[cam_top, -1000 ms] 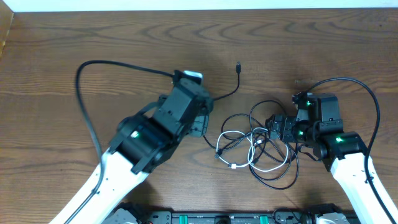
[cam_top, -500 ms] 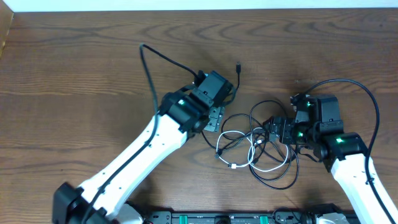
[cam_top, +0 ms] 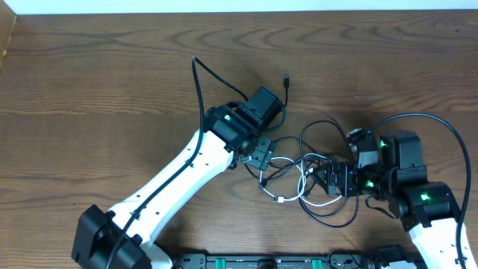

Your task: Untangle cables

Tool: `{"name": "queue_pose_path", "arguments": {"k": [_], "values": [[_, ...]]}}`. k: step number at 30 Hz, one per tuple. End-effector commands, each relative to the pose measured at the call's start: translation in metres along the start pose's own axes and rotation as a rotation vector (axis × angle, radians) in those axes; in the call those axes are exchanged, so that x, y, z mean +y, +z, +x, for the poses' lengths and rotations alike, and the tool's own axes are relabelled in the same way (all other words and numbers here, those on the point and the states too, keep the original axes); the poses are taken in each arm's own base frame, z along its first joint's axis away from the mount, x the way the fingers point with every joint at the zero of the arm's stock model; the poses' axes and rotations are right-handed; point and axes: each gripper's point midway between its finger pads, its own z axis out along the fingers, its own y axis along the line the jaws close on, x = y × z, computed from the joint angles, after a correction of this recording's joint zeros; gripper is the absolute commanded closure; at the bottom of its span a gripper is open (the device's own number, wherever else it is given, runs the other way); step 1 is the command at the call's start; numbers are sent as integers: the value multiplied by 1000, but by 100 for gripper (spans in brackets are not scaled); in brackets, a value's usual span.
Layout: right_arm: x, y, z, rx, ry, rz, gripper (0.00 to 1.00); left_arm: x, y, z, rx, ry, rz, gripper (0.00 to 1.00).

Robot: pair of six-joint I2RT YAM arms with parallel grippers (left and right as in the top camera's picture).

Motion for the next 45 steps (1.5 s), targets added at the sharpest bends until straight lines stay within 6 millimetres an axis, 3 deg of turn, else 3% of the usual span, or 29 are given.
{"name": "queue_pose_path", "arguments": {"k": [1, 9, 11, 25, 29, 34, 35, 39, 41, 45], "values": [[3, 4, 9, 45, -87, -18, 7, 3, 1, -2, -11, 17, -11, 17], [-20, 20, 14, 121, -97, 78, 6, 1, 1, -10, -40, 15, -4, 17], [-24, 27, 18, 161, -83, 81, 9, 1, 1, -11, -44, 15, -3, 17], [-31, 65, 28, 292, -91, 74, 16, 9, 1, -12, -53, 8, -42, 16], [-33, 74, 31, 317, -93, 76, 39, 18, 1, -10, -39, -26, -51, 16], [-41, 83, 35, 354, -85, 96, 42, 34, 2, -7, -15, -69, -66, 16], [-45, 86, 38, 370, -79, 107, 46, 38, 2, -6, -8, -81, -70, 17], [-47, 91, 41, 390, -71, 110, 75, 42, 2, -4, 1, -92, -70, 16], [-48, 92, 42, 396, -68, 110, 99, 41, 2, -4, 0, -91, -68, 17], [-26, 92, 41, 392, -97, -23, 99, 41, 2, -4, 1, -92, -68, 16]]}}
